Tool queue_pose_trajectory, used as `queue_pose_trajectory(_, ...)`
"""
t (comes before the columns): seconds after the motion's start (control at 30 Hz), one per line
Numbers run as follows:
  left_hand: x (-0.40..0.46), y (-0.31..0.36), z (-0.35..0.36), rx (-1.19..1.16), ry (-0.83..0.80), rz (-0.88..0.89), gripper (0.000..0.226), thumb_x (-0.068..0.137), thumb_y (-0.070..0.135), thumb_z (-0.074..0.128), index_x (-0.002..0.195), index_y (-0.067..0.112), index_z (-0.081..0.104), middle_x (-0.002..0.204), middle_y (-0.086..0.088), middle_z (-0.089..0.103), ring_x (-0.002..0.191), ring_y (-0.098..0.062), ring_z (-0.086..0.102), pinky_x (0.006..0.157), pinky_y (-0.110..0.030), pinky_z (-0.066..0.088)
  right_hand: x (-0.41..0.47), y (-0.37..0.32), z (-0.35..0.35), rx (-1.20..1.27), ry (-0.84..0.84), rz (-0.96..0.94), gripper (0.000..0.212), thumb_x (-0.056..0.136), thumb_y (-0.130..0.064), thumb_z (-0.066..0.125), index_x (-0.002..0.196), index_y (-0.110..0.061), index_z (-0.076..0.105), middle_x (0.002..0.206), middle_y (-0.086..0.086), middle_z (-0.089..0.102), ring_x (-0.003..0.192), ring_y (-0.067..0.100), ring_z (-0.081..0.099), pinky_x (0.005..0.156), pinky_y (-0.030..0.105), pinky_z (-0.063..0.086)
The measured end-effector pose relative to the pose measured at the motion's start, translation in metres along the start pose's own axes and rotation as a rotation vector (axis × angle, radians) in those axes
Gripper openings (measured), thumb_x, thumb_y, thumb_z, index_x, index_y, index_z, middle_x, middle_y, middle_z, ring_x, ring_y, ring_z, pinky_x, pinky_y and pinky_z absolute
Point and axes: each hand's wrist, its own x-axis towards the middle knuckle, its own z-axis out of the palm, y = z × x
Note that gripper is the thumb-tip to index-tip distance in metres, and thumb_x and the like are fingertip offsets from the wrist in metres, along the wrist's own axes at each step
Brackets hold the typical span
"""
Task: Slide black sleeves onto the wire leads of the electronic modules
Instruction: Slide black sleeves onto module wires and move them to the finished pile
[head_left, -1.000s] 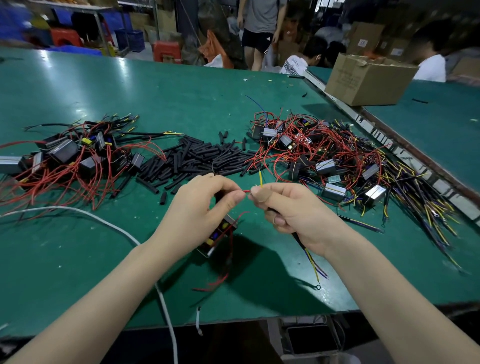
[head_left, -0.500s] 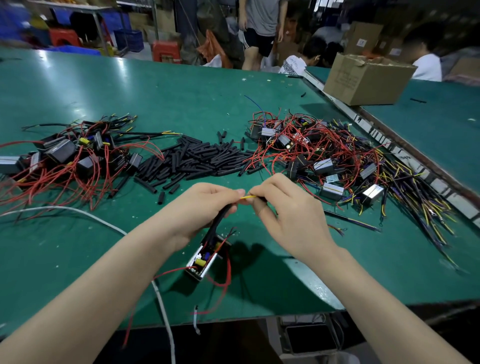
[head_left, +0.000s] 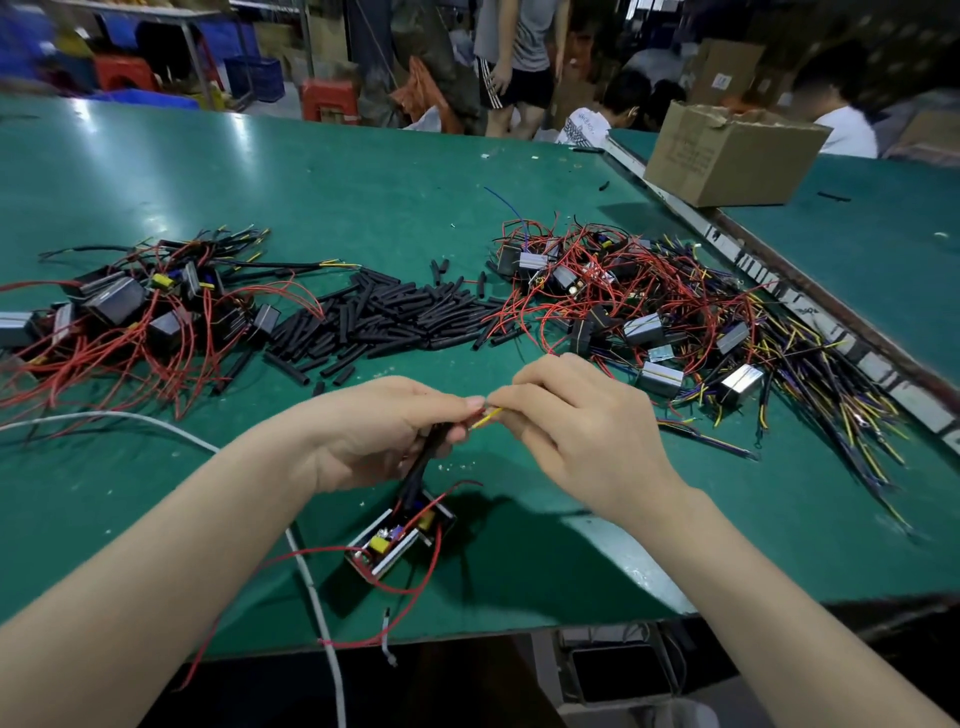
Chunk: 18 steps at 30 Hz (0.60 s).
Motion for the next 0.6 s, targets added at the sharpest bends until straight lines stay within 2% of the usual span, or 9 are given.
queue_pose_trajectory(0.1, 0.001, -0.001, 0.0, -0.045, -0.007, 0.041, 0.017, 0.071, 0.032, 0.065, 0.067, 0.015, 0.065, 0.056, 0.005, 0.05, 0.052, -0.006, 0.041, 0.046, -0.012, 0.032, -0.002, 0.002, 0.002, -0.034, 0.015, -0.044, 0.018, 0.093, -0.02, 0.061, 0.086, -0.011, 0.074, 0.079, 0.003, 0.066, 0.064, 0.026, 0.058, 0.049, 0.035, 0.048)
queue_pose_trajectory(0.2, 0.0, -0.001, -0.001, -0.045, -0.089, -0.011, 0.02, 0.073, 0.033, 0.064, 0.061, 0.017, 0.068, 0.058, 0.007, 0.052, 0.053, -0.005, 0.042, 0.047, -0.013, 0.03, -0.003, 0.004, 0.002, -0.037, 0.036, -0.066, 0.013, 0.091, -0.017, 0.064, 0.087, -0.012, 0.075, 0.078, 0.003, 0.066, 0.061, 0.026, 0.056, 0.048, 0.034, 0.047)
queue_pose_trajectory(0.33, -0.004, -0.001, -0.009, -0.061, -0.241, -0.062, 0.014, 0.074, 0.027, 0.072, 0.063, 0.02, 0.07, 0.06, 0.008, 0.052, 0.06, -0.006, 0.043, 0.053, -0.019, 0.026, 0.0, 0.005, -0.004, -0.014, 0.085, -0.192, 0.016, 0.094, -0.013, 0.061, 0.09, -0.012, 0.077, 0.08, 0.004, 0.068, 0.059, 0.024, 0.05, 0.051, 0.031, 0.045)
queue_pose_trajectory(0.43, -0.007, 0.003, -0.011, -0.099, -0.274, -0.056, 0.017, 0.076, 0.026, 0.063, 0.062, 0.017, 0.068, 0.061, 0.005, 0.052, 0.06, -0.007, 0.046, 0.059, -0.019, 0.03, 0.004, 0.007, -0.007, -0.019, 0.099, -0.26, 0.01, 0.09, -0.011, 0.066, 0.088, -0.01, 0.076, 0.079, 0.005, 0.068, 0.058, 0.024, 0.05, 0.049, 0.033, 0.045)
queue_pose_trajectory(0.53, -0.011, 0.008, -0.004, 0.12, -0.084, 0.086, 0.019, 0.081, 0.022, 0.07, 0.065, 0.017, 0.061, 0.061, 0.007, 0.051, 0.057, -0.005, 0.042, 0.058, -0.021, 0.03, 0.003, 0.006, -0.007, -0.028, 0.01, -0.221, 0.018, 0.093, -0.02, 0.062, 0.084, -0.009, 0.075, 0.079, 0.004, 0.067, 0.06, 0.026, 0.053, 0.052, 0.033, 0.047)
queue_pose_trajectory(0.6, -0.01, 0.008, 0.005, 0.298, 0.135, 0.224, 0.019, 0.09, 0.022, 0.06, 0.072, 0.019, 0.06, 0.057, 0.014, 0.047, 0.056, -0.003, 0.039, 0.057, -0.02, 0.03, 0.001, 0.003, -0.005, 0.026, -0.082, -0.037, 0.025, 0.095, -0.026, 0.057, 0.083, -0.011, 0.073, 0.078, 0.002, 0.065, 0.065, 0.025, 0.058, 0.051, 0.035, 0.048)
